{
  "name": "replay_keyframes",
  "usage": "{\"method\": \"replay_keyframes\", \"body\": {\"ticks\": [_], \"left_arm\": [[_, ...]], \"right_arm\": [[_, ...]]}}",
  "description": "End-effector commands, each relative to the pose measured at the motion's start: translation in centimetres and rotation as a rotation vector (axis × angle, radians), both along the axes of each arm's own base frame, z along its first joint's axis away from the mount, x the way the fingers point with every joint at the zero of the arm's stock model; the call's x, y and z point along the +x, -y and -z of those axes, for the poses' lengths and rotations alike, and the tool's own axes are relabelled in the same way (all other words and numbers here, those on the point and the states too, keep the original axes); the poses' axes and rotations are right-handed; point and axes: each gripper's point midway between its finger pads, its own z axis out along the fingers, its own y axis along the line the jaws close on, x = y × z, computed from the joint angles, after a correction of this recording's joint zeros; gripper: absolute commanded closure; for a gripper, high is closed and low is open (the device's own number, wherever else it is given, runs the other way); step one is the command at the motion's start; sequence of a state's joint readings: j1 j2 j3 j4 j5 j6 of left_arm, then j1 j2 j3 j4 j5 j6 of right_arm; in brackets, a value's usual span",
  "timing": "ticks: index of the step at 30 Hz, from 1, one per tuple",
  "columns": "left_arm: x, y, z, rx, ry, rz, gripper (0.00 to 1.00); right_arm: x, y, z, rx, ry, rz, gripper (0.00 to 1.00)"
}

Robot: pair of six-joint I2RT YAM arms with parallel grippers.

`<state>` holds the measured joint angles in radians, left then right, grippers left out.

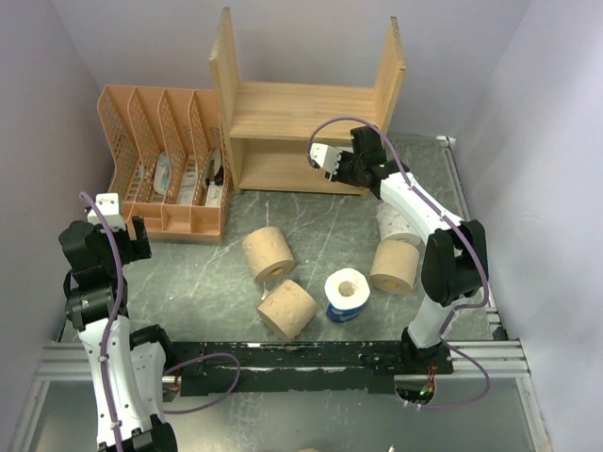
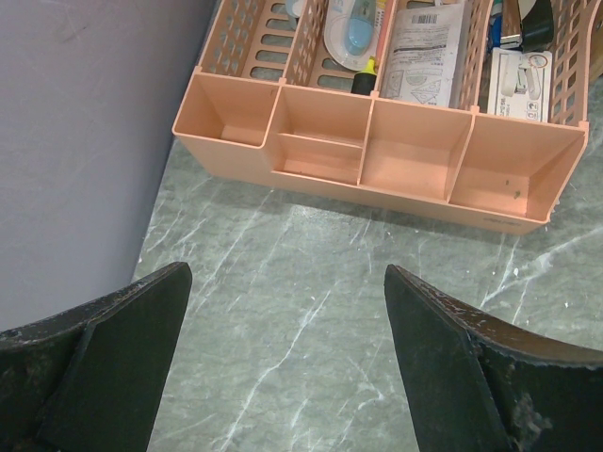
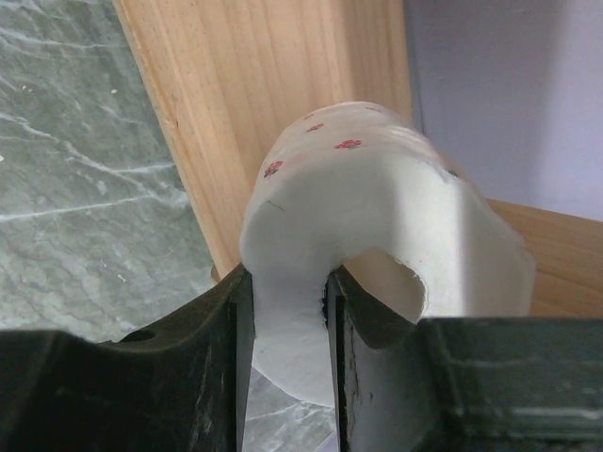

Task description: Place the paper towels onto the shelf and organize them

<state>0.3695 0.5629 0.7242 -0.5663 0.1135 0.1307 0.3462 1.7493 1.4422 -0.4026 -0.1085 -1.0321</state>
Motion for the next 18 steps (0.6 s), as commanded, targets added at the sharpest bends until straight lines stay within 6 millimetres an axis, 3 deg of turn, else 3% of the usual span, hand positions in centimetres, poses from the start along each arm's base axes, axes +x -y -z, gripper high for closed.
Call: {"method": "replay_keyframes", "body": {"ticks": [1,18], "left_arm": [[0.1,-0.1,-1.2,0.013,0.038,-0.002,0.04],[0.2,-0.2,-1.1,0.011,0.033,-0.007,0.04]], "right_arm": [[1.6,1.3,-2.2,0.001,0.099,0.058,0.67],[0.2,1.2,-3.5,-0.011,0.038,0.023,0.71]]}}
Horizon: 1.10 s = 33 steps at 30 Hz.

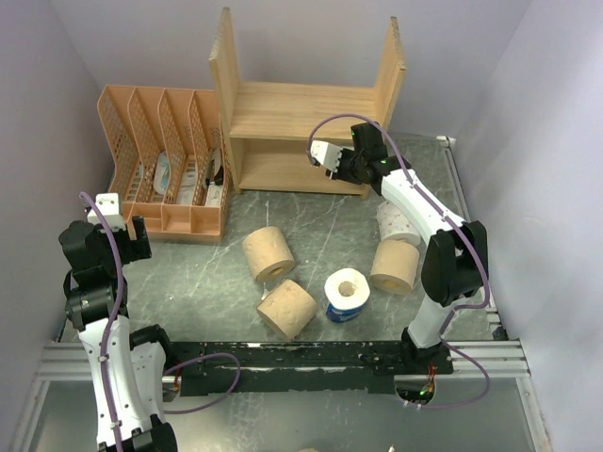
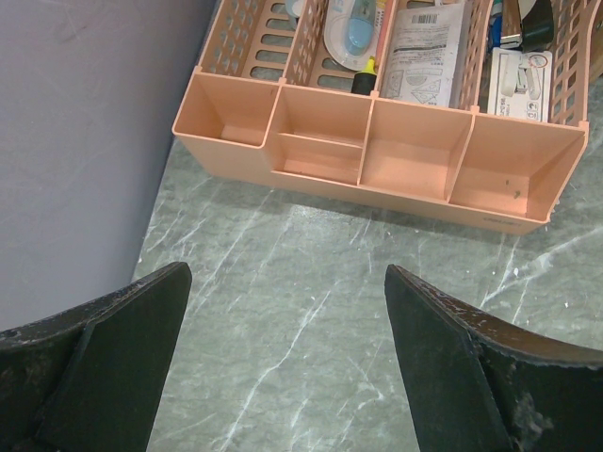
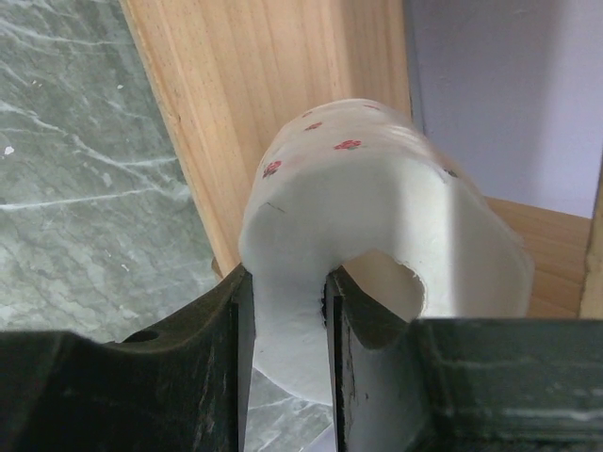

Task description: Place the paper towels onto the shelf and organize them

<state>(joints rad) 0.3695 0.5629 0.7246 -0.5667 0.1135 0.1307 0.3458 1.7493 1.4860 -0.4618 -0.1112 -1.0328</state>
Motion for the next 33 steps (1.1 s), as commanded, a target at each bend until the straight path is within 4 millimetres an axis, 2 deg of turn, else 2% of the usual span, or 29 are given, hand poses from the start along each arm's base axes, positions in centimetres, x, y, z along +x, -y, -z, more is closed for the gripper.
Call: {"method": "replay_keyframes", "body": {"ticks": [1,8,10,11,12,13,14,21,24,29,33], "left_arm": [[0.2,-0.2,-1.1,0.011,0.032,-0.005,0.04],[0.2,-0.2,-1.1,0.011,0.034,-0.005,0.04],[0.2,-0.2,-1.1,0.011,0.033,-0.006,0.04],[0.2,-0.2,-1.2,0.012,0.035,-0.005,0.04],[0.2,-0.2,-1.2,0.011,0.035,-0.005,0.04],[0.2,-0.2,-1.2,0.011,0.035,-0.006,0.04],[0.2,-0.2,-1.2,0.011,0.035,-0.004,0.04],[0.2,-0.2,-1.1,0.009,0.032,-0.007,0.04],[0.2,-0.2,-1.1,0.009,0.035,-0.006,0.04],[0.2,-0.2,-1.1,0.009,0.032,-0.005,0.03],[0.3,-0.2,-1.0,0.007,0.025,-0.005,0.04]], "right_arm": [[0.3,1.2,-2.8,-0.007,0.053,0.025,0.71],[-0.5,1.9,-1.1,-0.036,0.026,0.034,0.68],[-0.4,2.1,-0.7,-0.046,0.03,0.038,0.59],[-0.3,2.1,-0.7,-0.047,0.031,0.04,0.52],[-0.2,2.1,-0.6,-0.047,0.027,0.043,0.41],[-0.2,2.0,-0.5,-0.046,0.022,0.044,0.05],[-0.2,2.0,-0.5,-0.042,0.016,0.047,0.01],[-0.1,1.9,-1.7,-0.027,0.047,0.055,0.0],[-1.0,1.3,-3.8,0.002,0.072,0.073,0.0],[-4.9,-0.2,-7.6,0.057,0.116,0.018,0.0],[-8.7,-0.5,-7.9,0.053,0.07,-0.058,0.0]]}}
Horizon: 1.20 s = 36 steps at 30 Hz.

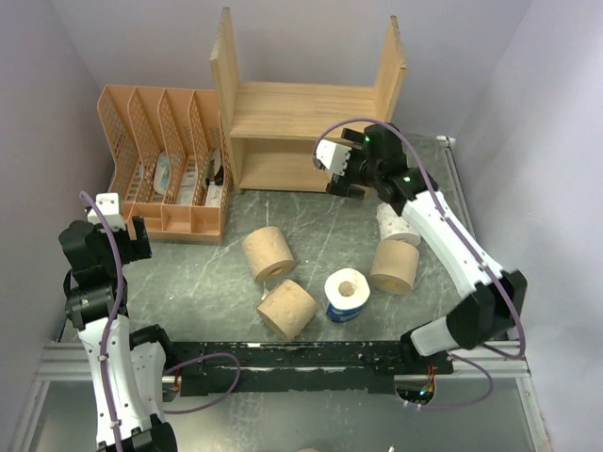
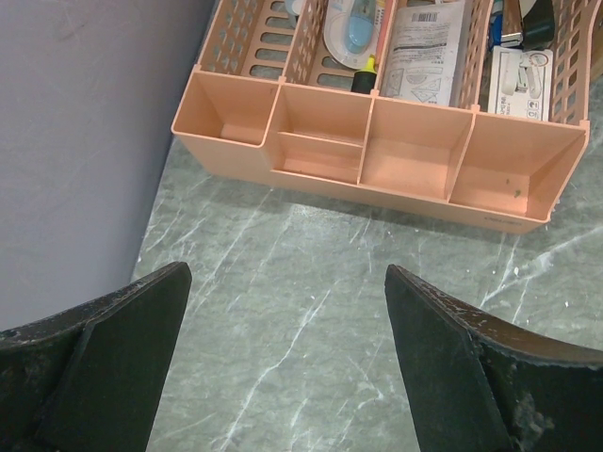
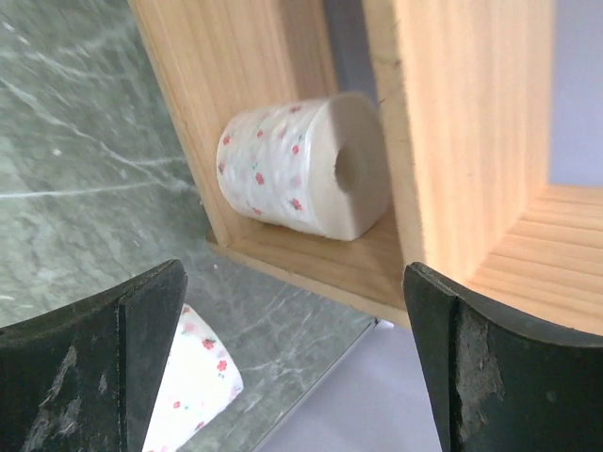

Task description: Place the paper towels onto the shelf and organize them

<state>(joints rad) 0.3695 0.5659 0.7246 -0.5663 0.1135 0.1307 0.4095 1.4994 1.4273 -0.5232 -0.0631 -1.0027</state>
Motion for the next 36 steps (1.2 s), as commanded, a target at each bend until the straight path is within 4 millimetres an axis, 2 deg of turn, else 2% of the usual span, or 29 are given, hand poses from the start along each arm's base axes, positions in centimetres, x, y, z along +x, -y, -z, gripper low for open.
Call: {"method": "replay_keyframes", "body": {"ticks": [1,4,6,9,11,13,14,16,18,20,21,22,24,26,30,32,36], "left_arm": [[0.3,-0.2,-1.0,0.009,0.028,-0.004,0.04],[0.2,-0.1,-1.1,0.01,0.032,-0.003,0.04],[0.2,-0.1,-1.2,0.011,0.035,-0.001,0.04],[0.2,-0.1,-1.1,0.011,0.034,-0.002,0.03],[0.2,-0.2,-1.0,0.009,0.029,-0.004,0.03],[0.3,-0.2,-1.0,0.009,0.026,-0.005,0.03],[0.3,-0.2,-0.9,0.008,0.023,-0.005,0.03],[0.4,-0.3,-0.8,0.004,0.017,-0.007,0.04],[0.4,-0.3,-0.8,0.002,0.013,-0.01,0.04],[0.4,-0.4,-0.7,0.001,0.01,-0.016,0.04],[0.4,-0.5,-0.7,0.001,0.01,-0.021,0.04],[0.5,-0.6,-0.6,0.0,0.006,-0.025,0.04],[0.5,-0.8,-0.5,-0.002,0.001,-0.032,0.04],[0.5,-0.9,-0.4,-0.003,-0.002,-0.039,0.05],[0.3,-1.4,-0.4,-0.003,-0.002,-0.059,0.05],[0.3,-1.5,-0.4,-0.004,-0.002,-0.064,0.04],[0.3,-1.7,-0.3,-0.005,-0.006,-0.068,0.04]], "right_arm": [[-4.2,-0.2,-0.3,0.016,-0.069,-0.057,0.0],[-6.2,0.1,0.0,0.052,-0.137,-0.044,0.0],[-8.2,0.1,0.9,0.079,-0.208,-0.052,0.0],[-13.2,-0.3,3.7,0.078,-0.426,-0.102,0.0],[-17.3,-0.3,6.4,-0.021,-0.608,-0.14,0.0],[-19.5,-0.2,7.4,-0.087,-0.696,-0.102,0.0],[-20.0,-0.4,7.2,-0.087,-0.695,-0.099,0.0],[-20.4,-1.6,5.1,-0.042,-0.612,-0.161,0.0],[-21.3,-3.7,1.2,0.09,-0.52,-0.285,0.0],[-22.7,-5.6,-2.3,0.271,-0.524,-0.317,0.0],[-23.5,-6.2,-2.6,0.324,-0.576,-0.326,0.0],[-24.8,-6.7,-2.2,0.33,-0.636,-0.379,0.0],[-27.1,-6.7,-0.3,0.265,-0.728,-0.523,0.0],[-27.8,-6.3,2.0,0.207,-0.779,-0.569,0.0],[-26.4,-5.0,5.0,0.094,-0.778,-0.438,0.0],[-26.7,-4.5,5.3,0.052,-0.756,-0.462,0.0],[-25.0,-6.1,3.5,0.084,-0.525,-0.472,0.0]]}}
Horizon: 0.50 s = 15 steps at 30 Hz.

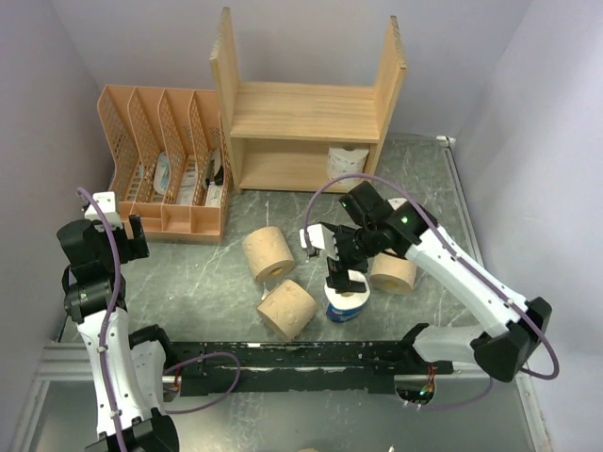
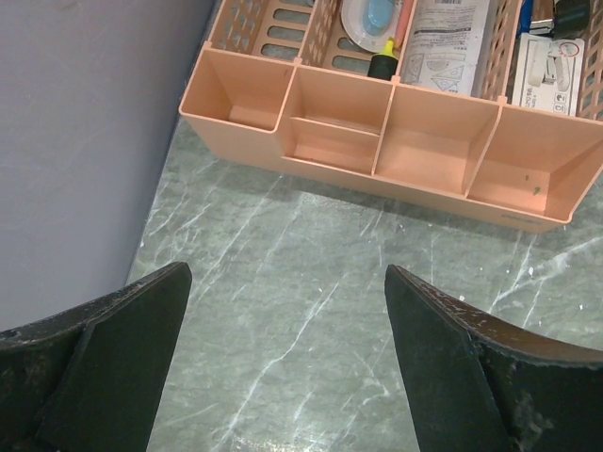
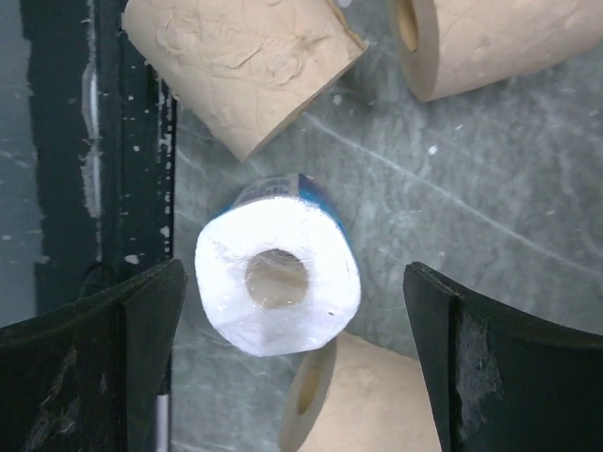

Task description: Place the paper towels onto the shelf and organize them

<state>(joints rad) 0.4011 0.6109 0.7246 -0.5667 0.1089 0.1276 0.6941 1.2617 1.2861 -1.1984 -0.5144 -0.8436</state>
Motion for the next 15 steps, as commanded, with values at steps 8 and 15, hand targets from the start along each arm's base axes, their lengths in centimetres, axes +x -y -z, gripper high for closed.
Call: {"method": "replay_keyframes", "body": {"ticks": [8,15], "left_arm": [[0.3,-0.7,-1.2,0.009,0.025,-0.021,0.03],[-0.1,-0.7,-1.6,0.019,0.045,-0.027,0.04]], "right_arm": [[6.0,-7.1,-2.9,0.075,0.379,0.063,0.0],[8.6,-11.6,0.9,-0.023,0.573,0.021,0.04]]}}
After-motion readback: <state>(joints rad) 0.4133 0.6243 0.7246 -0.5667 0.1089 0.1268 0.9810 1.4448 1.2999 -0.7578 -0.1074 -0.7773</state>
